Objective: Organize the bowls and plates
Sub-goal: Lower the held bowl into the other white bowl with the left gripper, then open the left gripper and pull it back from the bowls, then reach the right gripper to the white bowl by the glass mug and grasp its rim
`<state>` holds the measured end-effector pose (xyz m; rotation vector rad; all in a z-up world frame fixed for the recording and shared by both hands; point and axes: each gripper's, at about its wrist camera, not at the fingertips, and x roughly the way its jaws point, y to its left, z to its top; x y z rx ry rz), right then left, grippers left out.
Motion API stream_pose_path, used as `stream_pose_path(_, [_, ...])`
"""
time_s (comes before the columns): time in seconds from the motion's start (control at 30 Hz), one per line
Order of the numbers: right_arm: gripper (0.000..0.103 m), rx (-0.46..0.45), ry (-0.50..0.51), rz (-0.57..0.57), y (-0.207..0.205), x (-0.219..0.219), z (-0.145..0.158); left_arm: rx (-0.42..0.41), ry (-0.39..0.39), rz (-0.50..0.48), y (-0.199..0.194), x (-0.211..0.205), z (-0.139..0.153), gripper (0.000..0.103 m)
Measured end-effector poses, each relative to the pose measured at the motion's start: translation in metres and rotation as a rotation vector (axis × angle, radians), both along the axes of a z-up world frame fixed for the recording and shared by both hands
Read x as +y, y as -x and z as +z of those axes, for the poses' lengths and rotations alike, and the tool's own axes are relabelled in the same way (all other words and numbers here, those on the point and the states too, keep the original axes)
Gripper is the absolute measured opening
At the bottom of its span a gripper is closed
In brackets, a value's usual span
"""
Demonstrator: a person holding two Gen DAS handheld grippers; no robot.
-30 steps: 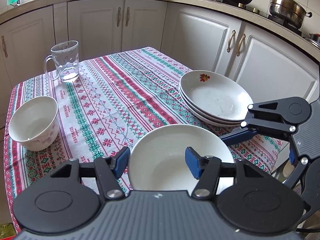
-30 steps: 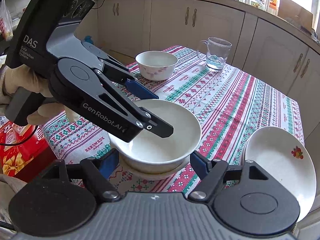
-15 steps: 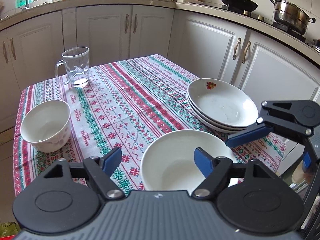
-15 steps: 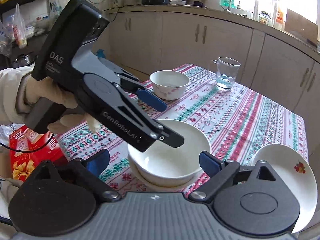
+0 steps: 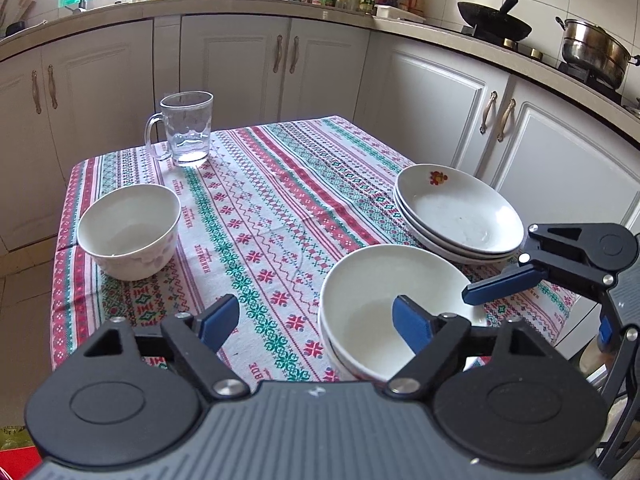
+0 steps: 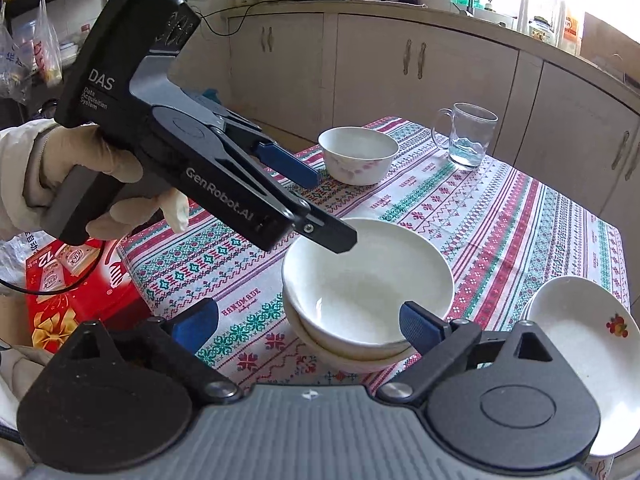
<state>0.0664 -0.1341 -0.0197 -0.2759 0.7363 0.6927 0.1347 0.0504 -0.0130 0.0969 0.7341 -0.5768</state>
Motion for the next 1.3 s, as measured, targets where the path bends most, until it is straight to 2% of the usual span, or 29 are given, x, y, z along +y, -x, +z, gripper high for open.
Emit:
stream_pose_path(0.1, [0.099, 0.004, -0.016, -0.002, 0.002, -0.002, 0.001, -0.003, 0.002, 0.004, 0.002, 0.005, -0.001, 0.085])
stream_pose_path(0.23, [0.099, -0.005, -0.036, -0.023, 0.002, -0.006, 0.009, -0.039, 0.005, 0.036, 0.004, 0.014, -0.002, 0.094])
stream_pose_path(0.3, [0.101, -0.026, -0.022, -0.032, -0.001, -0.005, 0.016, -0.054, 0.008, 0.053, 0.004, 0.019, -0.003, 0.099])
stream_pose_path(0.4, [0.103, -0.059, 0.006, -0.039, -0.01, -0.005, 0.027, -0.081, -0.002, 0.09, 0.002, 0.028, -0.006, 0.1])
stream_pose_path(0.53, [0.103, -0.068, 0.068, -0.032, -0.032, -0.002, 0.037, -0.084, -0.039, 0.147, -0.009, 0.042, -0.013, 0.101])
stream_pose_path(0.7, [0.103, -0.062, 0.113, -0.018, -0.067, 0.005, 0.047, -0.055, -0.046, 0.193, -0.025, 0.06, -0.026, 0.101])
stream_pose_path(0.97, [0.103, -0.016, 0.161, 0.057, -0.129, 0.025, 0.052, -0.128, -0.114, 0.273, -0.052, 0.072, -0.037, 0.101])
stream_pose_path(1.3, [0.103, 0.051, 0.208, 0.219, -0.195, 0.063, 0.057, -0.195, -0.16, 0.278, -0.085, 0.066, -0.053, 0.101])
